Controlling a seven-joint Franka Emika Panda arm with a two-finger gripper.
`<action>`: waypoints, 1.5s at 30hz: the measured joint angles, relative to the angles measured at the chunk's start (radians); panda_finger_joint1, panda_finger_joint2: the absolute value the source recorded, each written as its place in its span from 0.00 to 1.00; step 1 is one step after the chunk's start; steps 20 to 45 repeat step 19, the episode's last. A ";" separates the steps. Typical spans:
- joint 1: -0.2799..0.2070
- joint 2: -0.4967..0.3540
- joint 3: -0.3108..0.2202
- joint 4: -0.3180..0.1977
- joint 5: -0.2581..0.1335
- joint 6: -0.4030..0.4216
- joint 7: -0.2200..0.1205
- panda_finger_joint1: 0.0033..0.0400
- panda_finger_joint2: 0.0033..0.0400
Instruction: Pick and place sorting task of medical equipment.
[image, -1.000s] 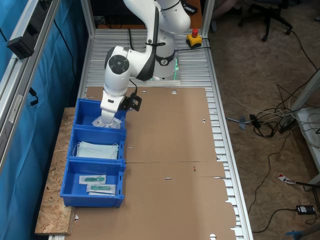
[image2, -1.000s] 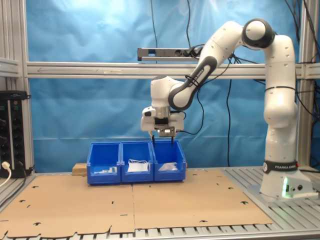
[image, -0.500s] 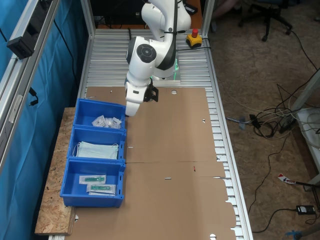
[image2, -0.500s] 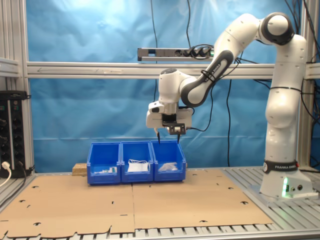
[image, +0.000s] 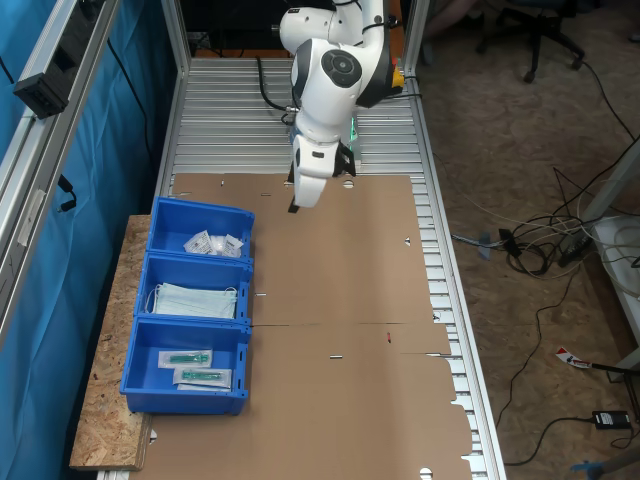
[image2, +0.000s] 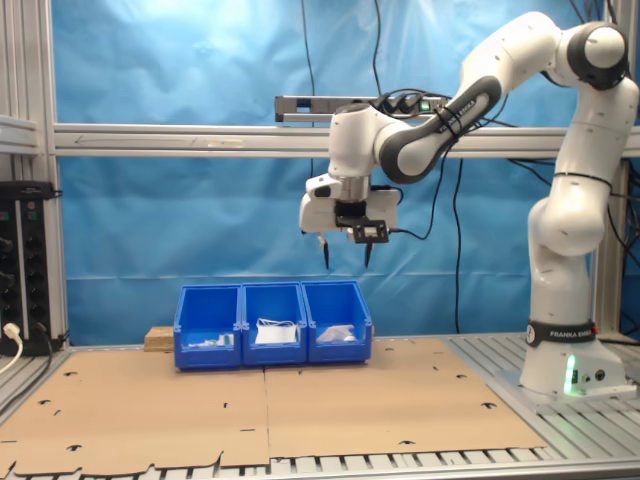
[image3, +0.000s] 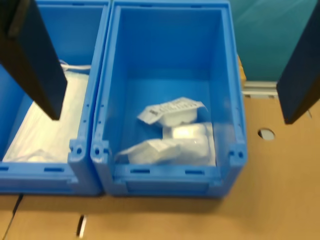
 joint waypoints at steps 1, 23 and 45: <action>0.019 -0.006 -0.011 0.007 0.018 -0.017 0.000 1.00 1.00; 0.144 -0.069 -0.103 0.307 0.213 -0.431 0.000 1.00 1.00; 0.144 -0.069 -0.103 0.307 0.213 -0.431 0.000 1.00 1.00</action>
